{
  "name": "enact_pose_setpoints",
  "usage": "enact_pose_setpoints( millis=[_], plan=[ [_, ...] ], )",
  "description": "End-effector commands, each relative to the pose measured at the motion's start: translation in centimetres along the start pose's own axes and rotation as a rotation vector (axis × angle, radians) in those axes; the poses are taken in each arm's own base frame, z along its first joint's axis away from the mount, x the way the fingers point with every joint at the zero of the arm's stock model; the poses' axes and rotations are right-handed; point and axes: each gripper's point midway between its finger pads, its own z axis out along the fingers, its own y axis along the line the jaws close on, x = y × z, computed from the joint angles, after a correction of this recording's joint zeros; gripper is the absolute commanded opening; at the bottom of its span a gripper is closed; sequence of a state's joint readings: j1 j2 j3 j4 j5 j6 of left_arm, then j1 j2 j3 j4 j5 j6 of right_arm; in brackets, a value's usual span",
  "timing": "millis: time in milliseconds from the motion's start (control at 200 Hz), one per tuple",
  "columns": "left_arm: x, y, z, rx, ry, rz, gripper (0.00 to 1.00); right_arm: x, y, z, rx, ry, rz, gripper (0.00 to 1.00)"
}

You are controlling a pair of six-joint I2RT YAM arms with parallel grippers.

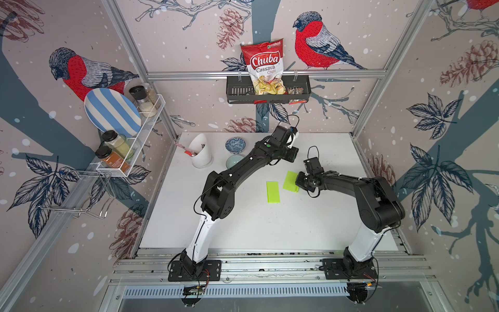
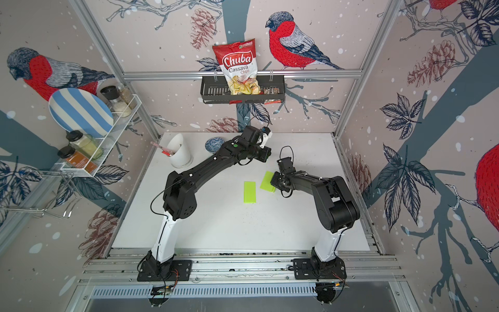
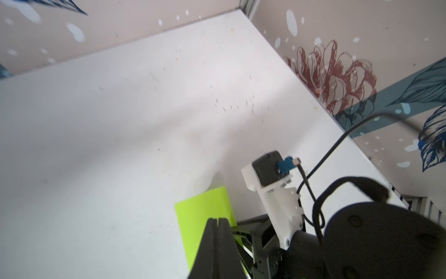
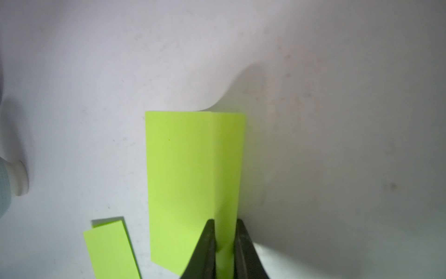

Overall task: Fold the square paper along the opposite sides
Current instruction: Pick up the paper from the center of the board.

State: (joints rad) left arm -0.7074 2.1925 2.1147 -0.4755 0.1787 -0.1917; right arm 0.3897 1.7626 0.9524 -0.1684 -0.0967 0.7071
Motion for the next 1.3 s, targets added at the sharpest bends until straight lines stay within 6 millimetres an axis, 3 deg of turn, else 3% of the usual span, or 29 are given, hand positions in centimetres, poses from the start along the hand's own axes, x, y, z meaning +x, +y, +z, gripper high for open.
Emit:
enact_pose_setpoints(
  millis=[0, 165, 265, 395, 535, 640, 755, 865, 990, 1161, 1296],
  plan=[
    [-4.5, 1.2, -3.6, -0.08, -0.139, 0.04, 0.0, -0.4, -0.1, -1.7, 0.012, -0.023, -0.061, 0.19],
    [-8.0, 1.2, -9.7, -0.116, -0.274, 0.076, 0.0, -2.4, 2.2, -5.3, -0.106, -0.124, -0.155, 0.19],
    [-8.8, 1.0, -13.0, -0.119, -0.343, 0.089, 0.0, -3.6, 3.9, -7.9, -0.204, -0.183, -0.213, 0.19],
    [-9.0, -0.2, -17.3, -0.063, -0.418, 0.123, 0.14, -4.7, 6.4, -12.3, -0.349, -0.268, -0.314, 0.19],
    [-8.4, -2.9, -22.4, 0.091, -0.506, 0.212, 0.4, -5.0, 10.8, -19.2, -0.565, -0.39, -0.489, 0.19],
    [-7.2, -5.3, -26.3, 0.249, -0.577, 0.292, 0.62, -4.0, 14.1, -26.2, -0.767, -0.502, -0.638, 0.2],
    [-5.7, -7.7, -29.5, 0.407, -0.618, 0.375, 0.74, -2.2, 16.5, -32.5, -0.948, -0.605, -0.79, 0.21],
    [-3.9, -9.9, -31.2, 0.566, -0.599, 0.454, 0.77, -0.7, 18.0, -37.3, -1.065, -0.668, -0.905, 0.22],
    [-3.1, -11.4, -32.2, 0.682, -0.585, 0.49, 0.78, 0.3, 19.2, -40.4, -1.136, -0.702, -0.988, 0.22],
    [-2.9, -11.8, -32.7, 0.734, -0.583, 0.496, 0.78, 1.3, 20.1, -42.7, -1.198, -0.728, -1.055, 0.22],
    [-3.1, -11.9, -32.9, 0.744, -0.593, 0.493, 0.78, 1.6, 20.4, -43.2, -1.215, -0.734, -1.075, 0.22]
  ],
)
